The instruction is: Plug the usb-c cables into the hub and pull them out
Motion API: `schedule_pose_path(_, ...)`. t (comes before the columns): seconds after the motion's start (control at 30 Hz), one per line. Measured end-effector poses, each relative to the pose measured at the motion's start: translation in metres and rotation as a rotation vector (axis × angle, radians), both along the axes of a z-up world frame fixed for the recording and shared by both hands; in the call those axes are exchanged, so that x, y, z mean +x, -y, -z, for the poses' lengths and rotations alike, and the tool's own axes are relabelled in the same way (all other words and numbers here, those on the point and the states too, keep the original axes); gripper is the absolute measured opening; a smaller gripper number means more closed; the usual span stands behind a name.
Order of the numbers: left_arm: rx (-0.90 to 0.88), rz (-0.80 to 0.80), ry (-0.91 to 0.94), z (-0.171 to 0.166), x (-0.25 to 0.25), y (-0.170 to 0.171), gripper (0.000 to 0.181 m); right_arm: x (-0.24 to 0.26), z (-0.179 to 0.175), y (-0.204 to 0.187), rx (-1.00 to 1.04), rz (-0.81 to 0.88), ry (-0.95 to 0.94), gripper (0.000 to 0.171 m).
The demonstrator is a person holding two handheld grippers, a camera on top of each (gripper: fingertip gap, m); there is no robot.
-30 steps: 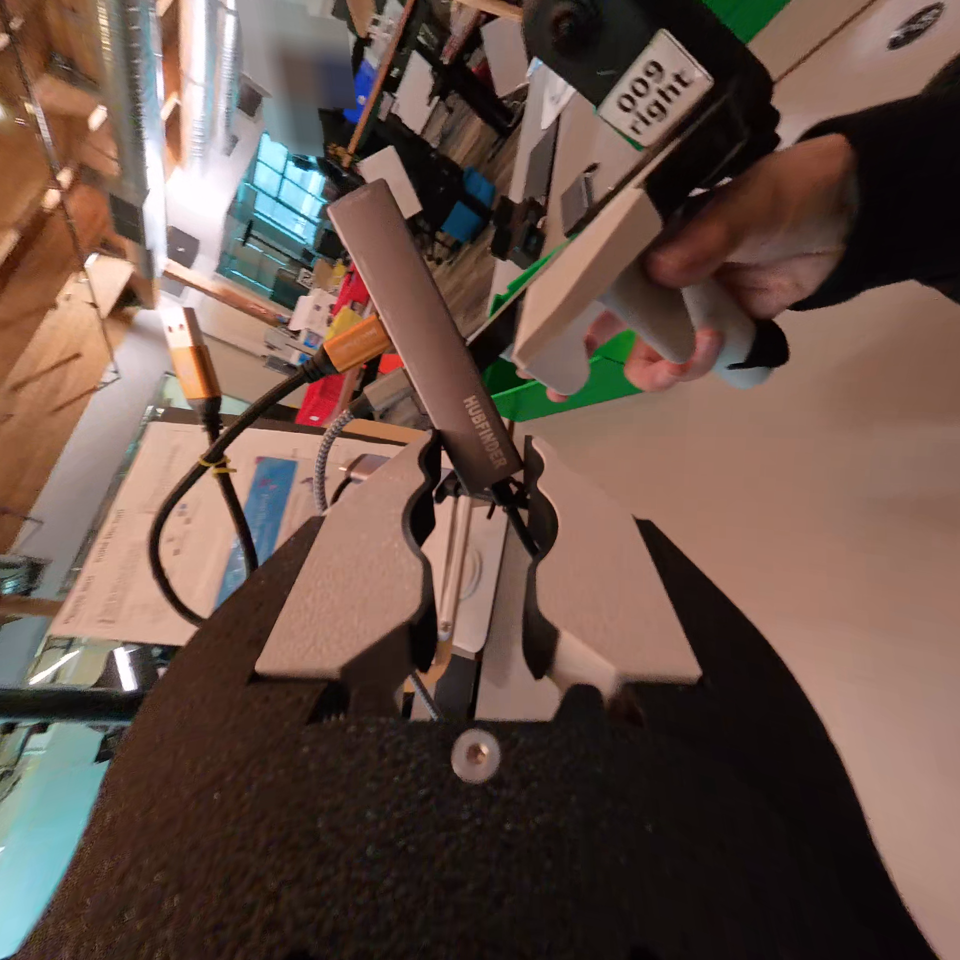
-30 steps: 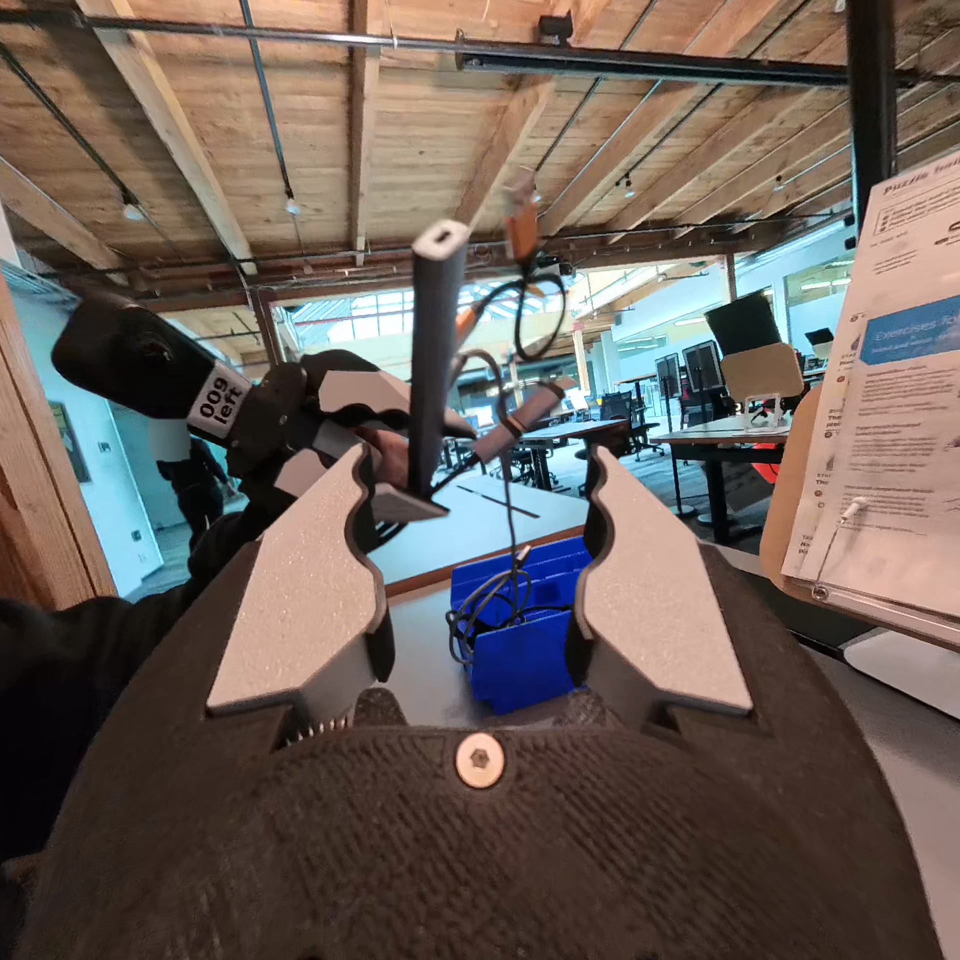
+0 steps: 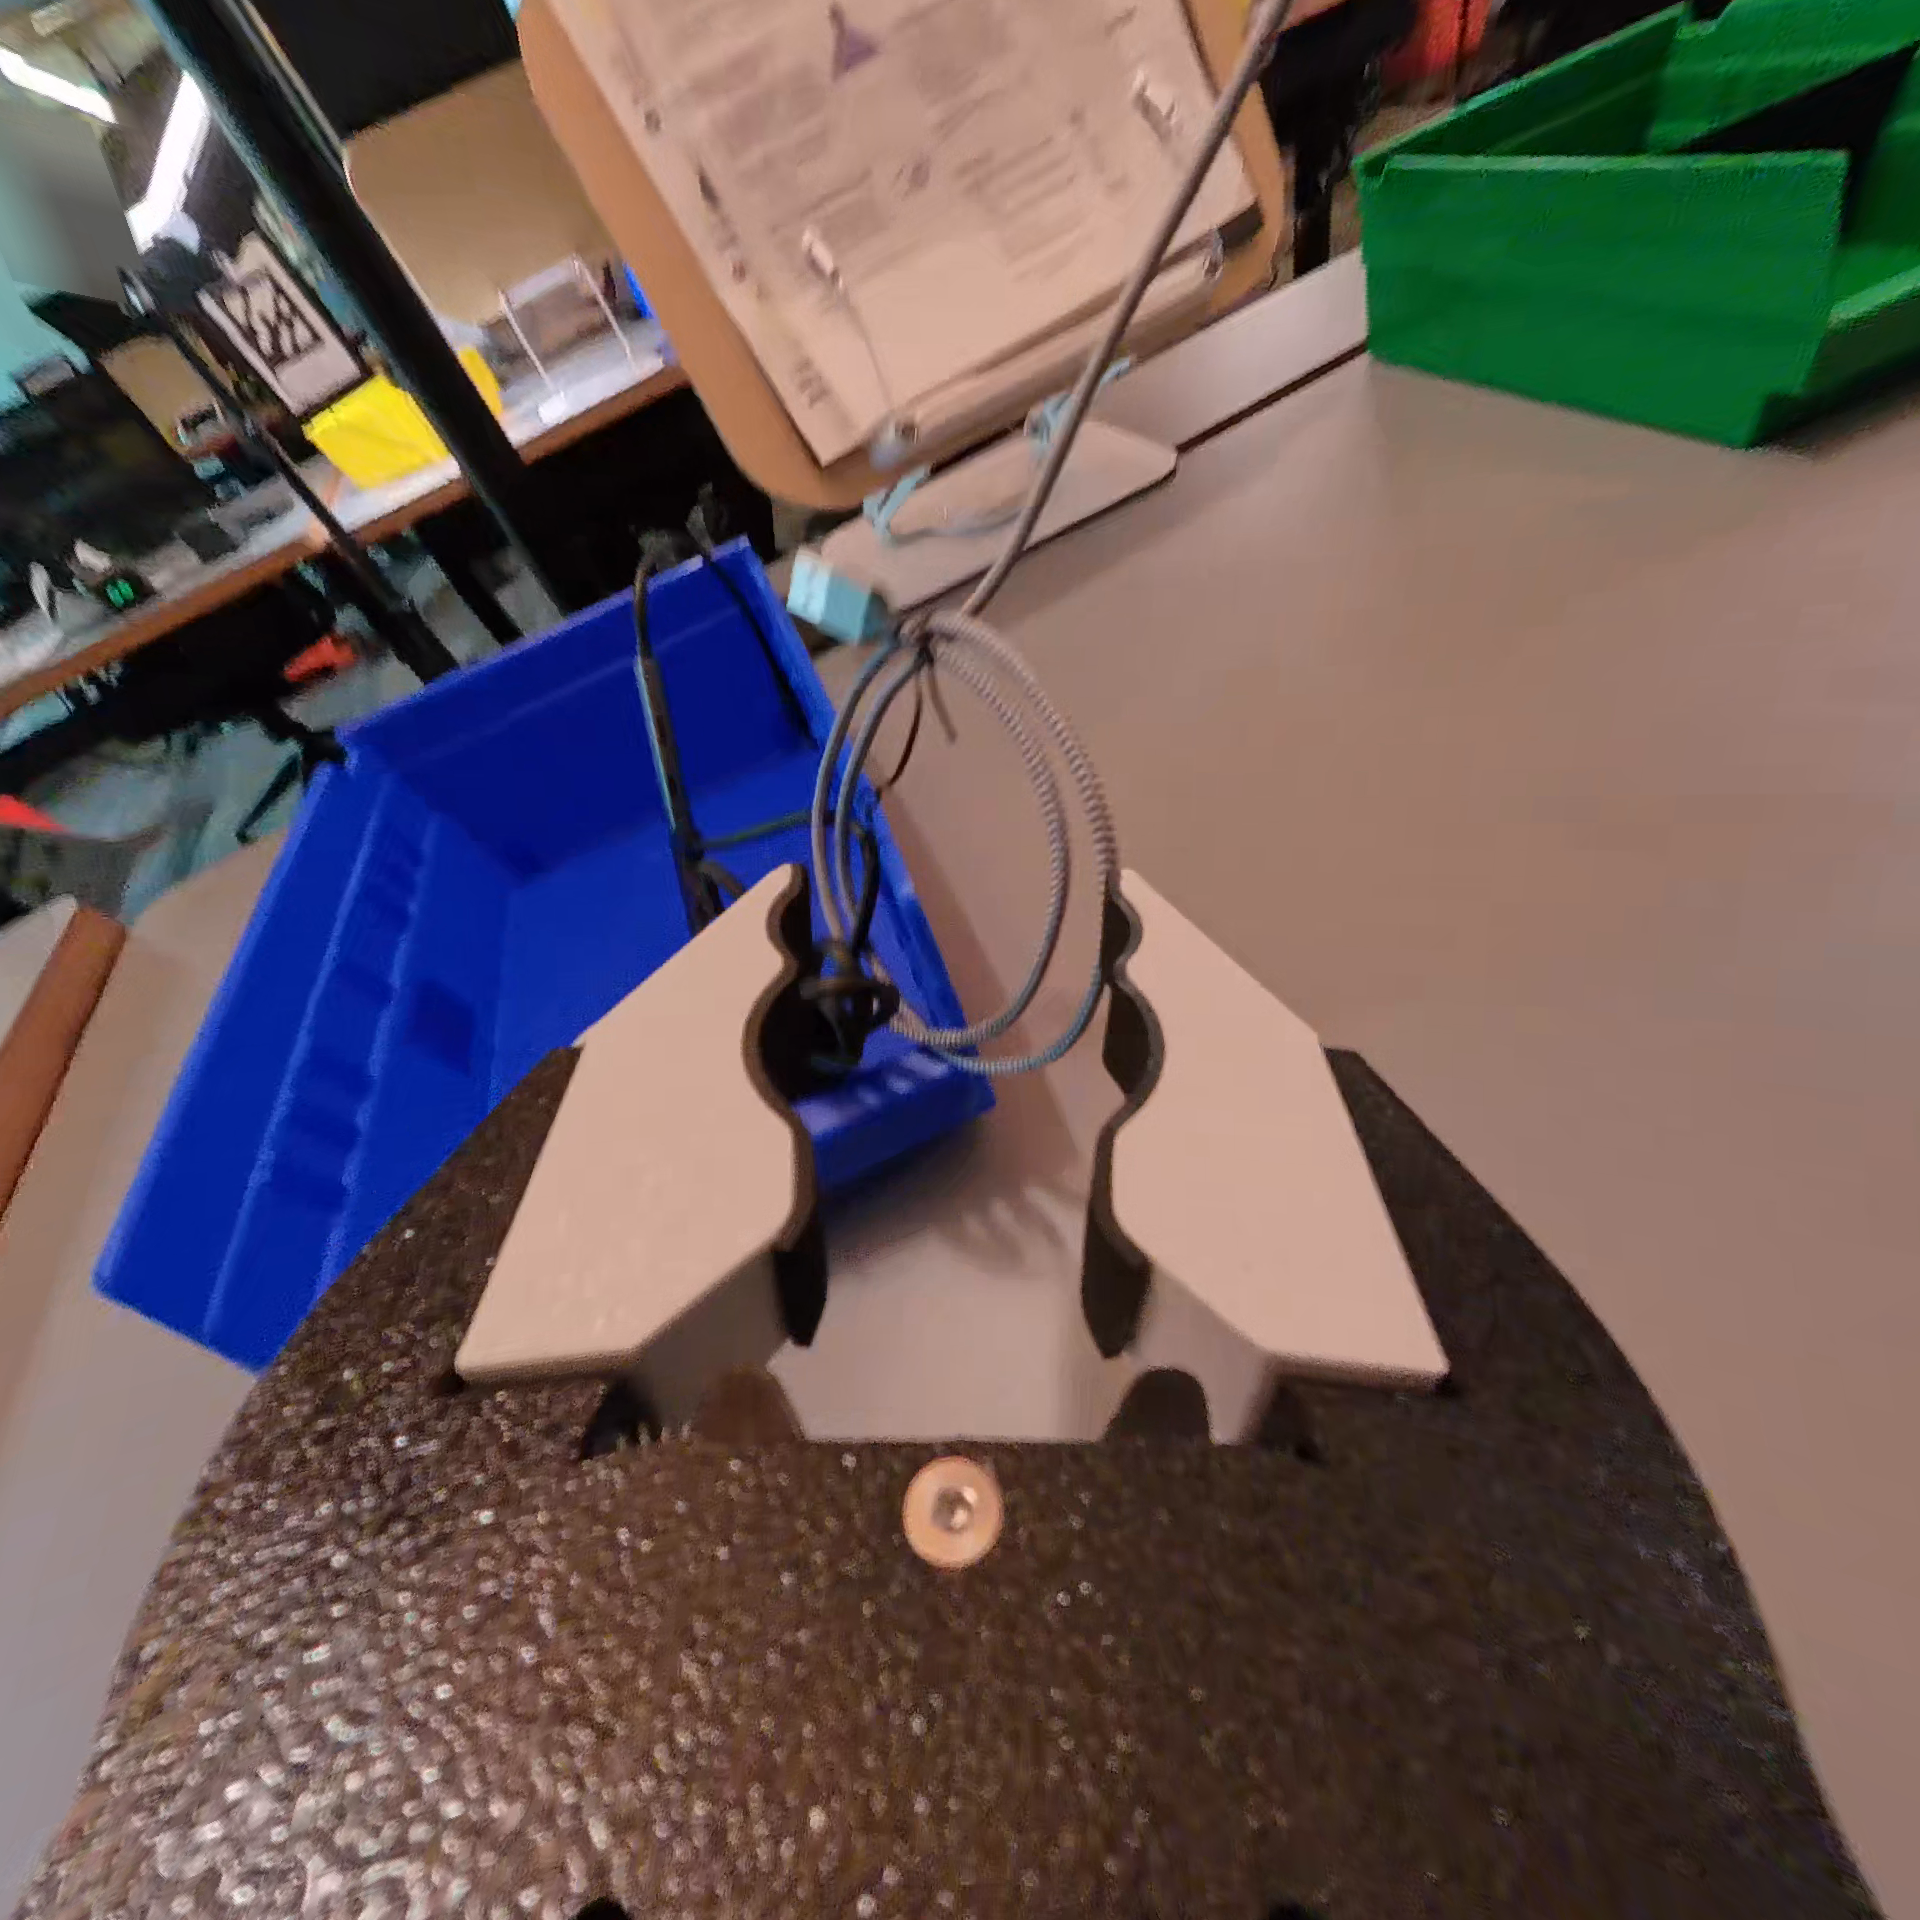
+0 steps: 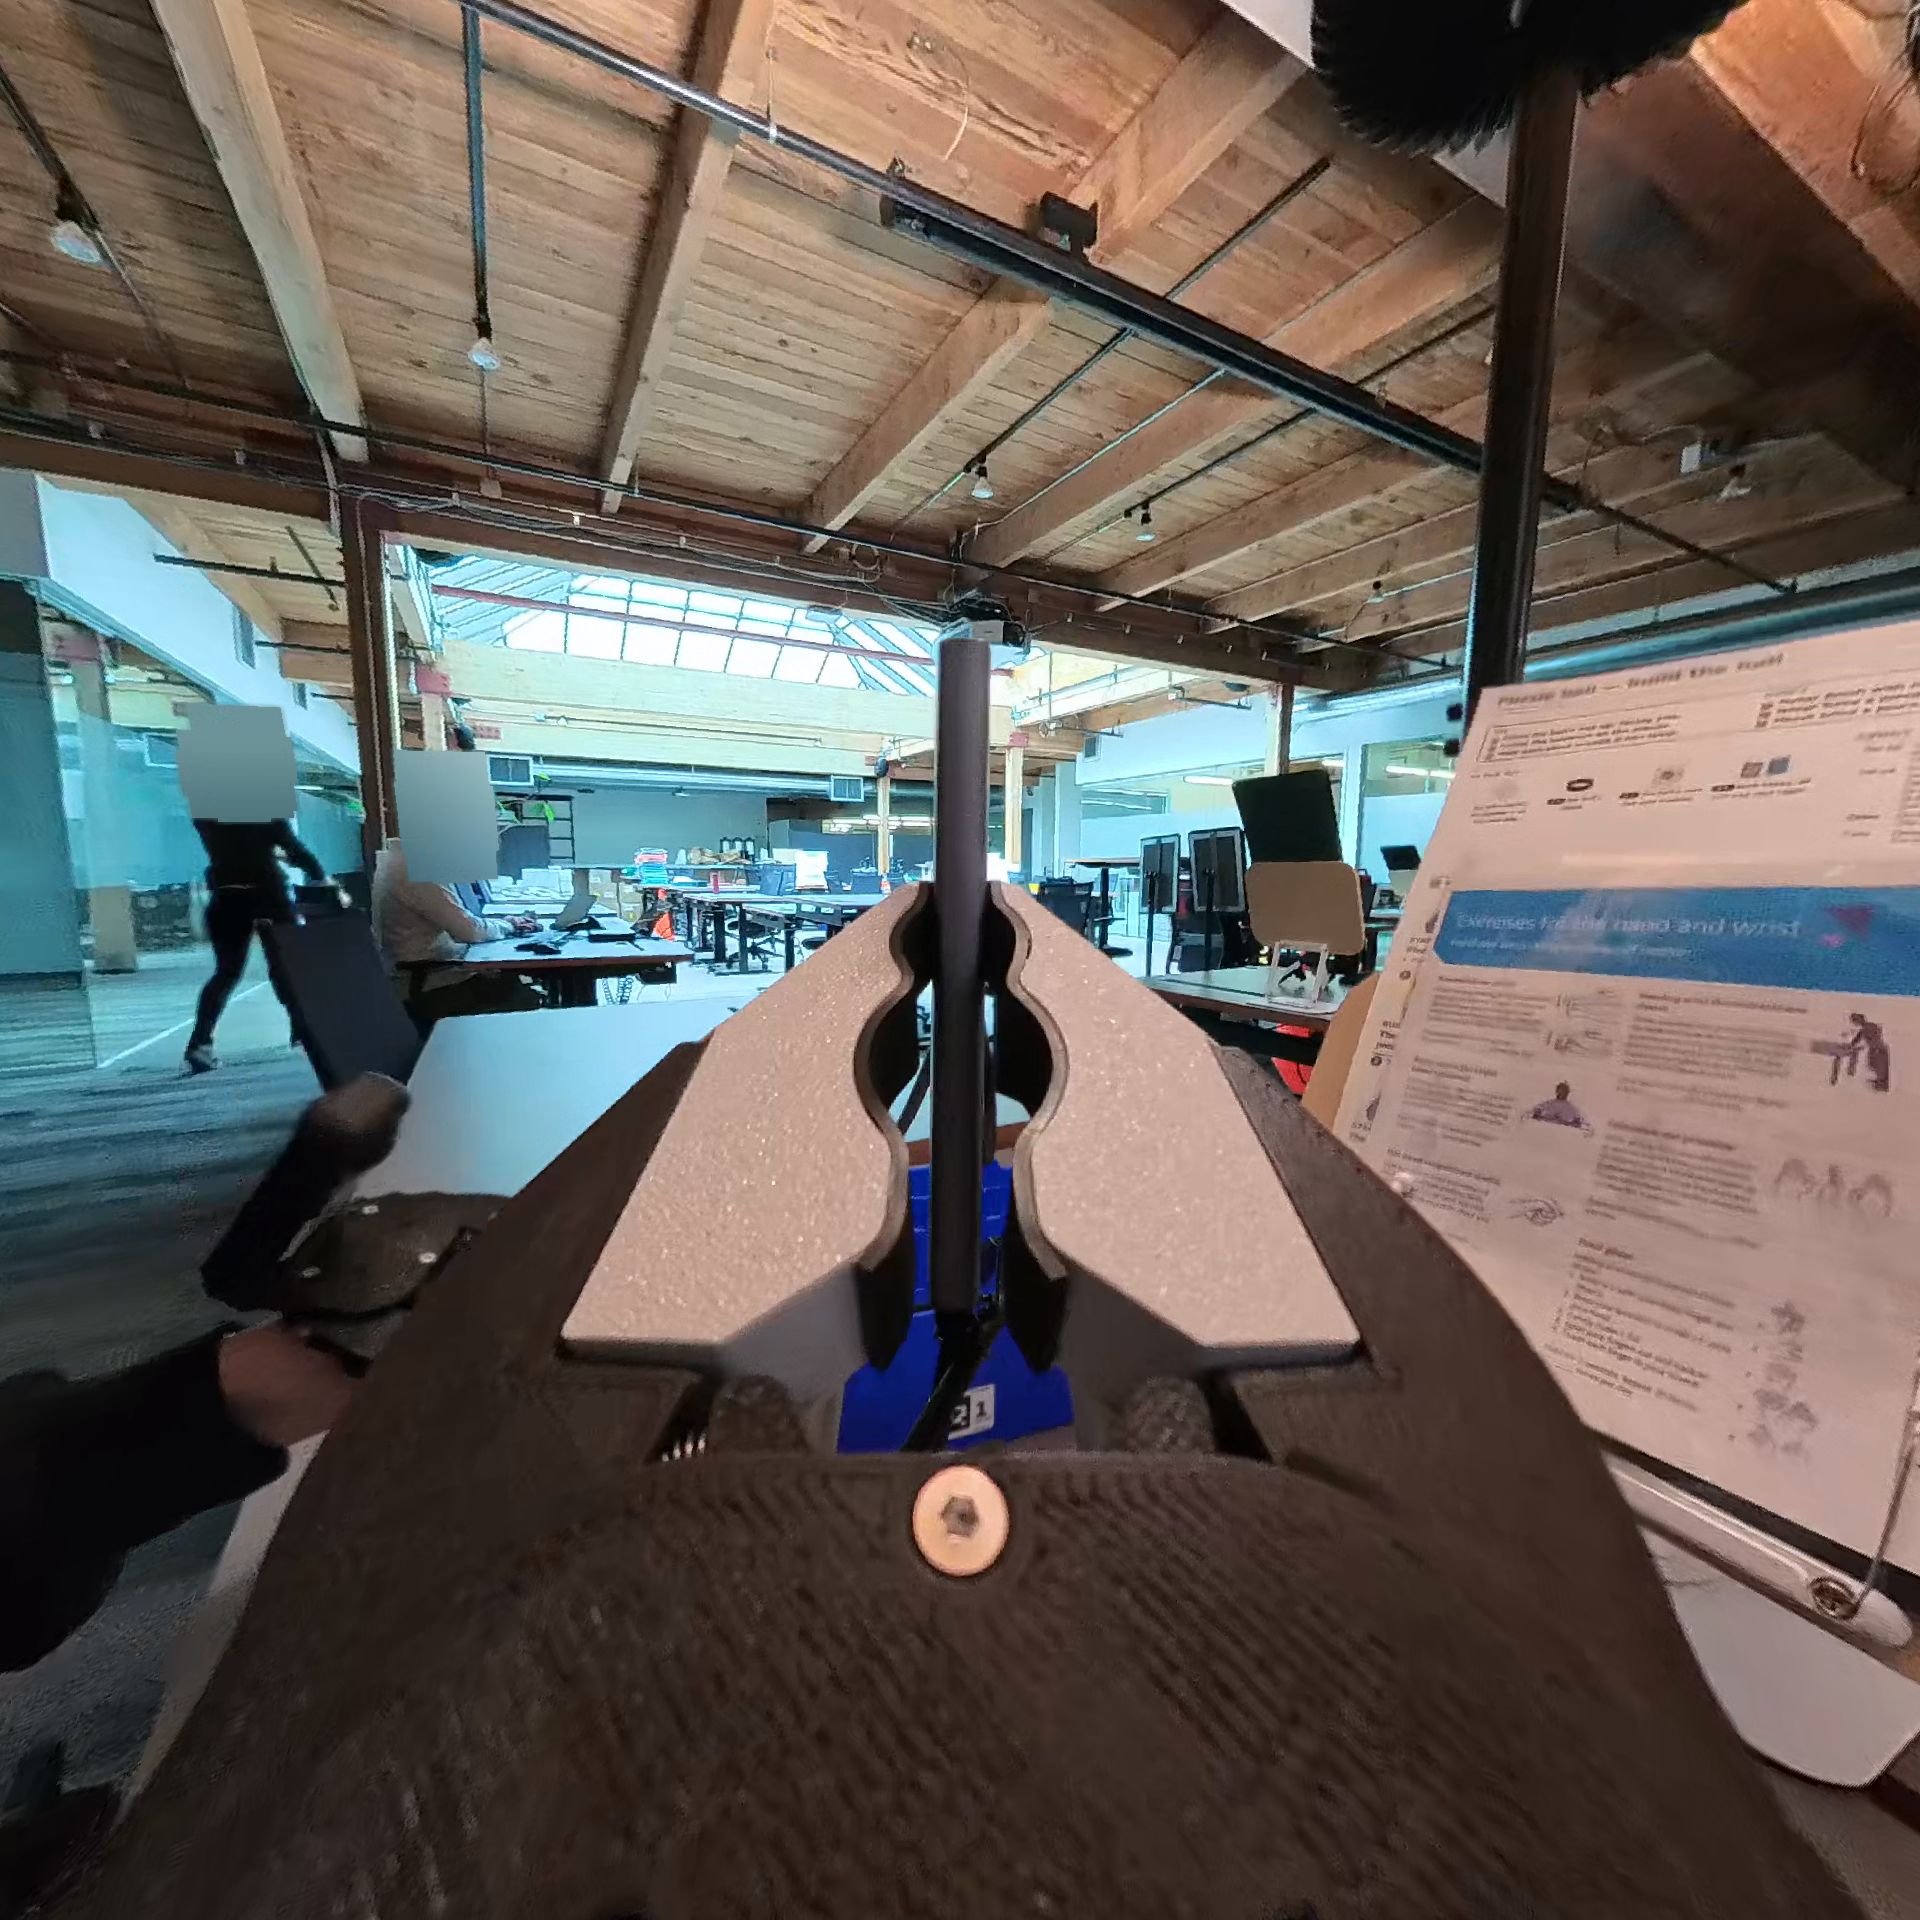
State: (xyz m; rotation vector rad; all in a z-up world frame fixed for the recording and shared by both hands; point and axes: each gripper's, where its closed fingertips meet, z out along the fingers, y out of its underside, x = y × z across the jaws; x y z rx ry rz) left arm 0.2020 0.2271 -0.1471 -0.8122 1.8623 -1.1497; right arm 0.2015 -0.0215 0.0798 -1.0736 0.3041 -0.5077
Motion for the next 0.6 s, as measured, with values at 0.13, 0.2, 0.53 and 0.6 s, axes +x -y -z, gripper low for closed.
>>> schedule_pose_path(0.13, -0.006, -0.027, -0.076, 0.016, -0.007, -0.007, 0.055, -0.008, -0.003, -0.002, -0.061, 0.022, -0.011, 0.007)
schedule_pose_path(0.2, 0.003, -0.028, -0.048, 0.014, -0.012, -0.007, 0.054, -0.012, -0.006, 0.003, -0.094, 0.055, 0.009, 0.007)
schedule_pose_path(0.53, 0.104, 0.068, 0.051, 0.015, -0.022, 0.026, 0.053, -0.044, -0.043, -0.006, -0.046, 0.021, 0.083, 0.007)
schedule_pose_path(0.6, 0.195, 0.040, 0.084, 0.023, -0.014, 0.039, 0.051, -0.051, -0.047, -0.016, -0.033, -0.026, 0.087, 0.007)
